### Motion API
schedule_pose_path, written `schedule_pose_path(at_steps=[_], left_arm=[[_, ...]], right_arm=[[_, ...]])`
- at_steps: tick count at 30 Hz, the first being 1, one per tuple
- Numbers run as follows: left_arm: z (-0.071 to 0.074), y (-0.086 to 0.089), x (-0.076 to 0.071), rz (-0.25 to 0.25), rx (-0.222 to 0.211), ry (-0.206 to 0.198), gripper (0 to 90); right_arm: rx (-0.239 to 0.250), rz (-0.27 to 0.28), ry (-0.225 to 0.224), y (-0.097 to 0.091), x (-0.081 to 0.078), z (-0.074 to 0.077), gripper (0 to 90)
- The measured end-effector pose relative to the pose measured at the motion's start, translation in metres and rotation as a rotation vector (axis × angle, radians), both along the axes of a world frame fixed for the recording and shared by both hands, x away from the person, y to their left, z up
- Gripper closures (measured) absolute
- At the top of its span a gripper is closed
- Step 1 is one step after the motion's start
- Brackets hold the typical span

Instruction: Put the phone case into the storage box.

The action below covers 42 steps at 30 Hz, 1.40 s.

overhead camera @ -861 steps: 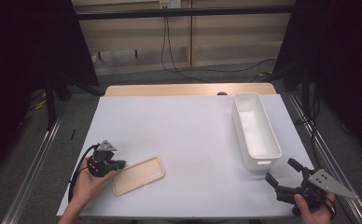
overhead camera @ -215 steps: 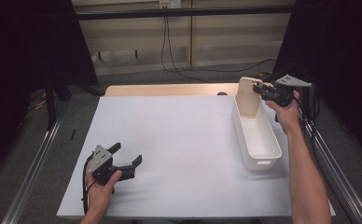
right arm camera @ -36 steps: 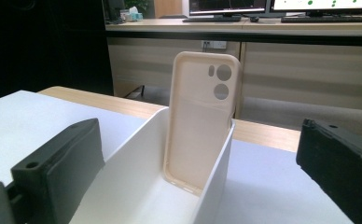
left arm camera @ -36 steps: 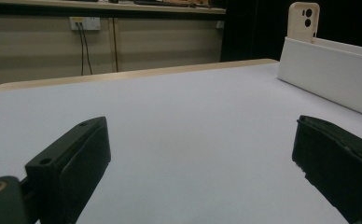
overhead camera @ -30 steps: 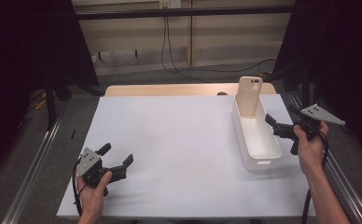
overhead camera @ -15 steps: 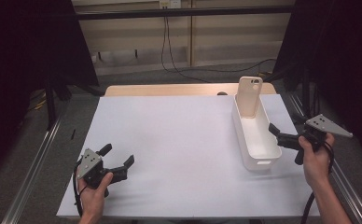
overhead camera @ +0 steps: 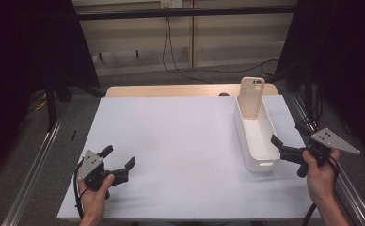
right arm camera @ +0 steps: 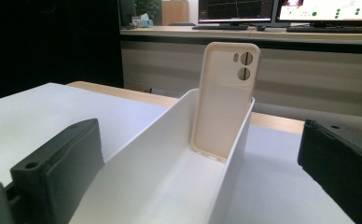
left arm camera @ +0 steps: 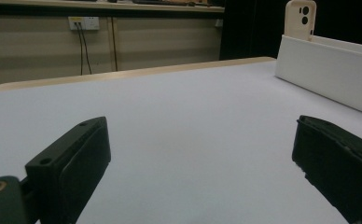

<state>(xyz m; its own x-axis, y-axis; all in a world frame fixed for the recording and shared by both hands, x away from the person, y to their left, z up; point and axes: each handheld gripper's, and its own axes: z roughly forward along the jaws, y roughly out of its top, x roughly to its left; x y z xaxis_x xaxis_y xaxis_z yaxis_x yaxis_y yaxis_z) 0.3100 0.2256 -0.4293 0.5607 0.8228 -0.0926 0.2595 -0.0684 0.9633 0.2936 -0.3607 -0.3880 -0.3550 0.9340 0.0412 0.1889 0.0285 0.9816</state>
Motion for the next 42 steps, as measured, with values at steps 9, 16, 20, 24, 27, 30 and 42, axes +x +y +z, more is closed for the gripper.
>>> schedule_pose_path(at_steps=[9, 16, 20, 24, 27, 30, 42], left_arm=[[-0.001, -0.002, -0.001, 0.018, 0.014, 0.008, 4.5], [0.002, -0.003, 0.002, 0.025, 0.013, 0.026, 4.5], [0.004, -0.004, -0.001, 0.017, 0.023, 0.021, 4.5], [0.002, -0.002, -0.005, 0.015, 0.028, 0.024, 4.5], [0.003, 0.0, -0.009, 0.013, 0.035, 0.025, 4.4], [0.002, 0.003, -0.014, 0.014, 0.04, 0.028, 4.5], [-0.005, 0.005, -0.031, 0.019, 0.039, 0.035, 4.5]], right_arm=[[0.013, -0.011, 0.007, 0.001, -0.021, -0.007, 0.0], [0.02, -0.019, 0.011, 0.003, -0.036, -0.009, 0.0], [0.009, -0.024, 0.015, 0.005, -0.045, -0.011, 0.0], [0.013, -0.035, 0.028, 0.005, -0.052, -0.018, 0.0], [0.011, -0.039, 0.044, 0.005, -0.058, -0.022, 0.0], [0.011, -0.052, 0.054, 0.004, -0.065, -0.027, 0.0], [0.012, -0.087, 0.083, 0.003, -0.079, -0.045, 0.2]])
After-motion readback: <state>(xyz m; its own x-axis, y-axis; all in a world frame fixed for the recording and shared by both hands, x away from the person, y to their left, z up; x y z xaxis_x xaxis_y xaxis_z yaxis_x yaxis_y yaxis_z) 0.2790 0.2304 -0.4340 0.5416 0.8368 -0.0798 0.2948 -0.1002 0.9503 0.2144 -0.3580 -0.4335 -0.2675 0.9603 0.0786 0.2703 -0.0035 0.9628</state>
